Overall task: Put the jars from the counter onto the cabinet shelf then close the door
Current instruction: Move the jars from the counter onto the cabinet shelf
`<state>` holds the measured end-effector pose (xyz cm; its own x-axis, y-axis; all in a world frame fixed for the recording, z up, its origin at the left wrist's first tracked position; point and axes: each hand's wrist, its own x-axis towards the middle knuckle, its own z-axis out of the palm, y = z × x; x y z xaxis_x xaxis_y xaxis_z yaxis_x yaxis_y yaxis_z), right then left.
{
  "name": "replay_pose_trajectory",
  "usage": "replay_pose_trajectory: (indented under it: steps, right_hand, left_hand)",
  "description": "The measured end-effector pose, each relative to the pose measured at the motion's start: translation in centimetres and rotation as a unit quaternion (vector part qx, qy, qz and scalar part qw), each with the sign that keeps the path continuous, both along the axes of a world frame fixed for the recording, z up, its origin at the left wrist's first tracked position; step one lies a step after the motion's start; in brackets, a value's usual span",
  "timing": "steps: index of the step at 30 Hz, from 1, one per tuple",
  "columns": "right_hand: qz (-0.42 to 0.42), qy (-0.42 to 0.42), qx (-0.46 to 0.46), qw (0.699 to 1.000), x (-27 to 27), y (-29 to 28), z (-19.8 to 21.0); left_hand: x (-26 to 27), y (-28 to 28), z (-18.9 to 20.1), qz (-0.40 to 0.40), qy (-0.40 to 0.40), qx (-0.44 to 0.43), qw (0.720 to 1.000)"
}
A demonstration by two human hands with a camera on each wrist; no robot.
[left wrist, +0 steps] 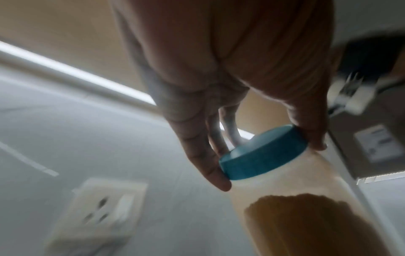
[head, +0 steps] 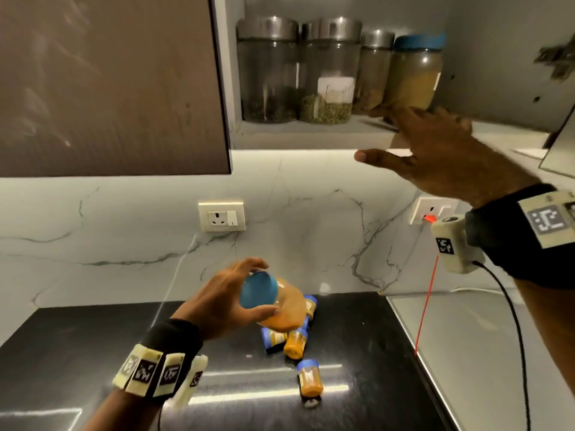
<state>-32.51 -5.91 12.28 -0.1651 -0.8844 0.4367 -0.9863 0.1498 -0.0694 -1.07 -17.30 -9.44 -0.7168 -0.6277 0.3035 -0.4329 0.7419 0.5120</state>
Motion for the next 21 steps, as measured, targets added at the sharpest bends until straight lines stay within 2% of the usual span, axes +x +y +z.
replay_pose_trajectory:
  steps: [2,4,6,9,12,16,19,21]
  right_hand:
    - [0.023,-0.049,0.005,0.999,0.1,0.6,0.6]
    - [0.087,-0.134,-0.026,0.987,0.5,1.9,1.5]
    - [0.160,-0.196,-0.088,0.964,1.0,4.0,2.0]
    - [0.256,-0.248,-0.077,0.931,2.4,6.6,1.3]
    - [0.280,-0.303,0.002,0.911,3.1,8.7,1.0]
    - [0.317,-0.352,0.005,0.881,3.2,10.0,1.7]
    - [0.319,-0.362,-0.044,0.875,3.1,10.7,2.6]
    - [0.307,-0.362,-0.102,0.874,3.2,10.4,2.9]
  left_hand:
    - [-1.2,2.7,5.2,-0.025,0.059,-0.038,0.997]
    - [-2.2,5.3,9.8,-0.053,0.106,-0.068,0.991]
    - [-2.9,7.5,13.5,-0.074,0.154,-0.095,0.981]
    - [-3.5,9.6,17.0,-0.099,0.218,-0.105,0.965]
    - [-4.5,10.5,20.1,-0.122,0.277,-0.109,0.947]
    - [-6.2,10.4,22.7,-0.148,0.335,-0.106,0.925]
    - [-7.4,10.3,23.8,-0.172,0.386,-0.060,0.904]
    - [-7.7,10.0,23.6,-0.170,0.388,-0.037,0.905]
